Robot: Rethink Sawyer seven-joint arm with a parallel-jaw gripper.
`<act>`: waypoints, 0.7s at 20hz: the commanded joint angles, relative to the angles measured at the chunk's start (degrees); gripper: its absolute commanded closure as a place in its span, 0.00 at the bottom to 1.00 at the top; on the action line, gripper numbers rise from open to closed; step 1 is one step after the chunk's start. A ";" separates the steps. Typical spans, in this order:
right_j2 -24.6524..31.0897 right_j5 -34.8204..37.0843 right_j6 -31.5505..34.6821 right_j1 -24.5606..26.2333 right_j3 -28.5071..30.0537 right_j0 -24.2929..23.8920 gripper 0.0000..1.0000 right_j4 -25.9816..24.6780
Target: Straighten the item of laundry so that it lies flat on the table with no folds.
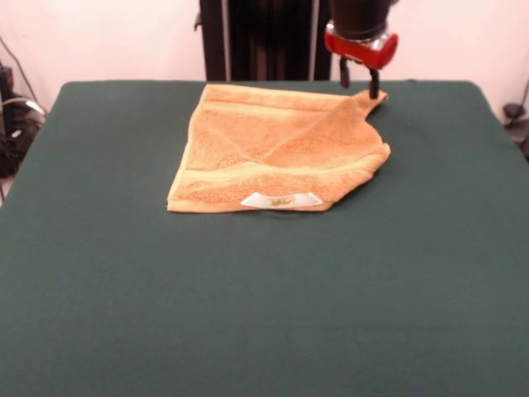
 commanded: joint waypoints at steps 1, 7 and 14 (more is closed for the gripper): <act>3.41 -3.90 14.12 1.06 -2.15 2.15 0.00 1.70; 2.10 -3.40 11.25 2.45 -5.56 2.46 0.00 0.90; -2.42 -0.82 7.04 2.73 -9.89 6.21 0.00 -0.13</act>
